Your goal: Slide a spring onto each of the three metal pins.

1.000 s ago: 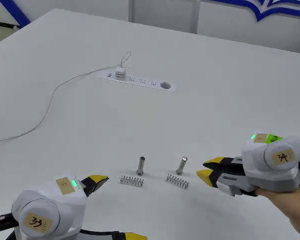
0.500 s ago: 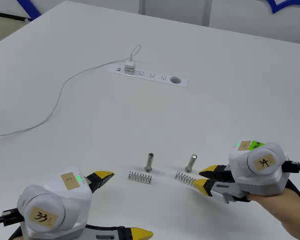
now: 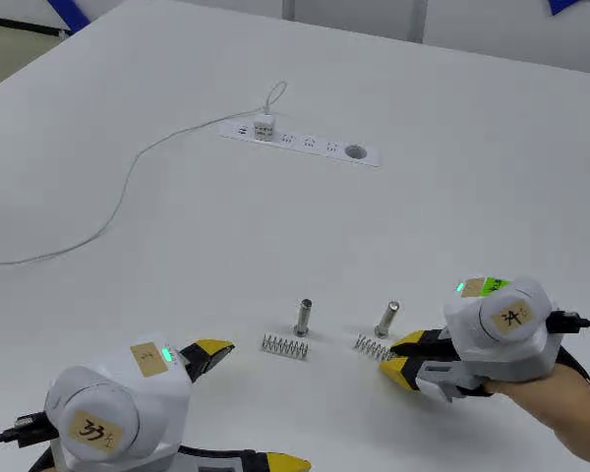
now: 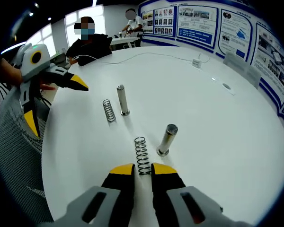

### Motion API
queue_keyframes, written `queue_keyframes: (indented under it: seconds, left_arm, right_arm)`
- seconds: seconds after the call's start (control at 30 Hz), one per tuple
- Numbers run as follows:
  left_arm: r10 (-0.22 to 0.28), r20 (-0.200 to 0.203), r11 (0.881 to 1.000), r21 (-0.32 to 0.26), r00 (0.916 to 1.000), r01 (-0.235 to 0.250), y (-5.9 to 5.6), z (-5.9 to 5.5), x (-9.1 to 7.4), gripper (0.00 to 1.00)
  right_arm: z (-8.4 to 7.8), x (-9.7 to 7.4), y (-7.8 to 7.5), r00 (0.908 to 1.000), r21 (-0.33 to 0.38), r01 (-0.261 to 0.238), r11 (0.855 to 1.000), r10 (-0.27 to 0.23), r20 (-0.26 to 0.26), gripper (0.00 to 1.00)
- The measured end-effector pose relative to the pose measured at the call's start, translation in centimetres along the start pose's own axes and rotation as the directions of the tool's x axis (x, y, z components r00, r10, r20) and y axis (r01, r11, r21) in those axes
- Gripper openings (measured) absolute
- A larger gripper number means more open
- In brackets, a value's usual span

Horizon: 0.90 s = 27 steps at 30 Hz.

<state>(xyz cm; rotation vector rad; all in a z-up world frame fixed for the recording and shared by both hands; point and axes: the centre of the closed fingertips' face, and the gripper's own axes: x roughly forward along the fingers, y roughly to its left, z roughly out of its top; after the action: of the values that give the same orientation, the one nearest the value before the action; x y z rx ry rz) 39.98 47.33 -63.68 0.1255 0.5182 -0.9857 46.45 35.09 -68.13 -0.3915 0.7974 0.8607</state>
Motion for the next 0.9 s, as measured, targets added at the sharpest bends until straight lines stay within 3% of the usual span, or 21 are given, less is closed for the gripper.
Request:
queue_keyframes:
  seconds: [0.2, 0.4, 0.6, 0.9]
  left_arm:
    - [-0.008, 0.0, 1.0, 0.016, 1.0, 0.008, -0.4, 0.2, 0.0, 0.86]
    - [0.032, 0.015, 0.999, -0.012, 0.9994, -0.032, 1.0, 0.4, -0.7, 0.84]
    - [0.045, 0.029, 0.999, -0.009, 0.9985, -0.045, 1.4, 0.9, -0.9, 0.84]
    - [-0.005, 0.044, 0.999, 0.032, 0.999, 0.004, 0.0, 2.2, 0.0, 0.82]
  right_arm:
    - [0.3, 0.1, 0.2, 0.9998, 0.007, -0.008, 1.0, 0.008, 0.016, 0.12]
    - [0.2, -0.1, 0.3, 1.0, -0.006, 0.003, 1.0, -0.003, 0.009, 0.11]
    - [1.1, -1.2, 0.6, 0.9991, 0.004, 0.004, 1.0, -0.004, 0.043, 0.11]
    - [2.7, -3.8, 1.3, 0.9959, -0.009, 0.014, 1.0, -0.013, 0.09, 0.1]
